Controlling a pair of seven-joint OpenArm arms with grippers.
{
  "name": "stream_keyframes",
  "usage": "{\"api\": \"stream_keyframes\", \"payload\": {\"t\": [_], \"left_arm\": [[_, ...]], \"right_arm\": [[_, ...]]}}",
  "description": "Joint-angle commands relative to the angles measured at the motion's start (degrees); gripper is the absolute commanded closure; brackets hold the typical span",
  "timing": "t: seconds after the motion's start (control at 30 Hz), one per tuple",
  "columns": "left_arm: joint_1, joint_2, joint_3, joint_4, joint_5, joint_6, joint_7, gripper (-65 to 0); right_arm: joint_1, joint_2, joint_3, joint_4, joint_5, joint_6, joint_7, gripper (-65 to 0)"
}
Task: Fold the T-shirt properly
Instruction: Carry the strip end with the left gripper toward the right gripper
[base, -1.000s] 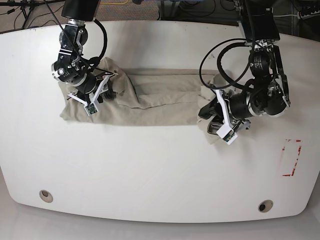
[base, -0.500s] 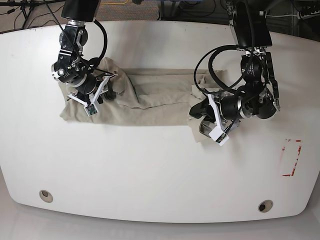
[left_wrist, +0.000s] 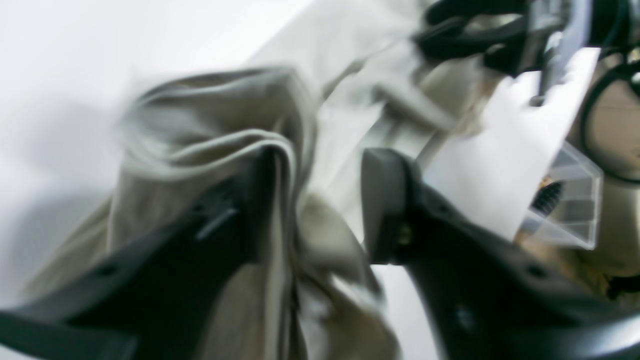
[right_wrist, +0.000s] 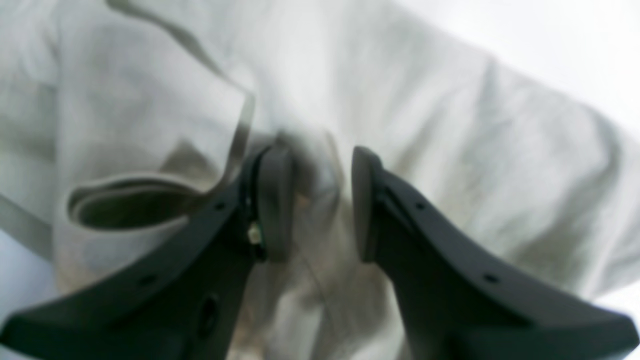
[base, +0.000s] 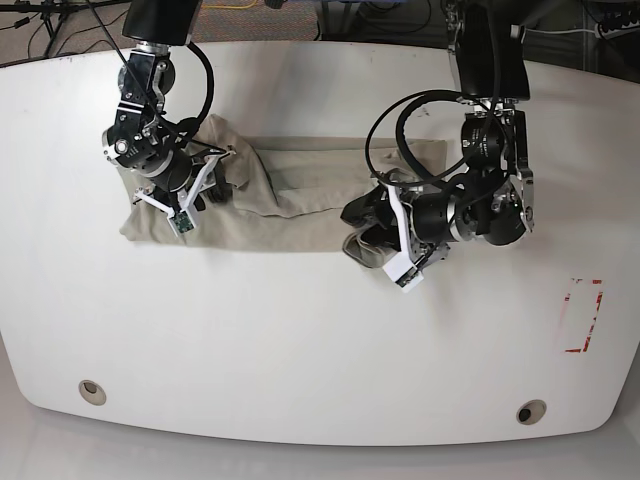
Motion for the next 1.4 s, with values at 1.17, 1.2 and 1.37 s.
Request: {"api": "stream_keyframes", "payload": {"t": [1.17,1.2,1.37], "left_arm": [[4.94,-10.68,4.19,-2.93,18.36,-0.06,-22.59,-4.3],[5.12,-10.51,4.19,-4.34,19.42,-0.06,-23.56,-4.3],[5.03,-10.42,4.37,-11.19,22.06,-0.06,-26.63,-4.3]], "right_arm": [[0.92,-3.10,0.17,14.35,0.27,-0.05,-4.87,-18.1],[0.92,-3.10,0.17,15.05,0.19,-0.05,-5.31,-18.1],[0.74,-2.83,0.43,16.89,0.19,-0.05,-6.36,-18.1]]}}
